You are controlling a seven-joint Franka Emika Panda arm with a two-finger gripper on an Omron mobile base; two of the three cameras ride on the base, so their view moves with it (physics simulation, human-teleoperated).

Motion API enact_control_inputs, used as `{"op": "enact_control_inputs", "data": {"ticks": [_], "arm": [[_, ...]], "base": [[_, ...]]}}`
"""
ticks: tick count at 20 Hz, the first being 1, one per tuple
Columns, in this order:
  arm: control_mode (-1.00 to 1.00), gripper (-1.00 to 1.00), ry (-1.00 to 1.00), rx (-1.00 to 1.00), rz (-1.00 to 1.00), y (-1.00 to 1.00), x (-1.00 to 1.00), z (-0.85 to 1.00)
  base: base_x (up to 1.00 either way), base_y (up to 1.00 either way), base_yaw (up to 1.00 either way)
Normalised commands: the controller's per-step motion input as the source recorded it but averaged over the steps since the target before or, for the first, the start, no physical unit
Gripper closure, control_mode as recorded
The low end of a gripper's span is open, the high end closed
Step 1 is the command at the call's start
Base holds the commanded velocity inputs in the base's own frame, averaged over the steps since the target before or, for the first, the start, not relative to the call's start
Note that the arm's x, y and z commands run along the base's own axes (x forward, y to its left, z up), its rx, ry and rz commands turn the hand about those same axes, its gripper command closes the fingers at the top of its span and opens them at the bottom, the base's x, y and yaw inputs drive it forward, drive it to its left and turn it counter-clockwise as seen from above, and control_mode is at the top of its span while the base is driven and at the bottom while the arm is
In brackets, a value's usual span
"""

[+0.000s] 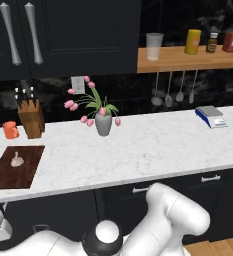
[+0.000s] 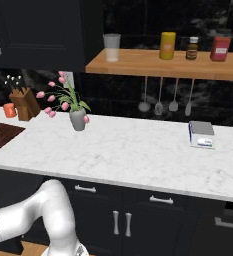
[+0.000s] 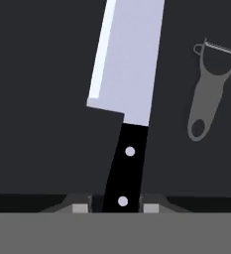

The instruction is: Place the appropriate cutting tool for cutting the garlic skin on the cutting board.

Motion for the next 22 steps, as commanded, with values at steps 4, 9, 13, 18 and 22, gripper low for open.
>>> {"op": "enact_control_inputs", "data": {"ticks": [4, 9, 13, 18, 22], "arm": [[-1.0, 1.0, 0.01, 0.1, 0.0, -0.37, -0.72, 1.0], [-1.0, 1.0, 0.06, 0.1, 0.0, -0.54, -0.19, 1.0], [-1.0, 1.0, 0.0, 0.07, 0.0, -0.62, 0.17, 0.89], [-1.0, 1.0, -0.01, 0.02, 0.03, -0.85, 0.69, 0.42], [-1.0, 1.0, -0.01, 0.0, -0.02, -0.74, 0.92, 0.33]], "base": [[0.0, 0.0, 0.0], [0.0, 0.0, 0.0], [0.0, 0.0, 0.0], [0.0, 0.0, 0.0], [0.0, 0.0, 0.0]]}}
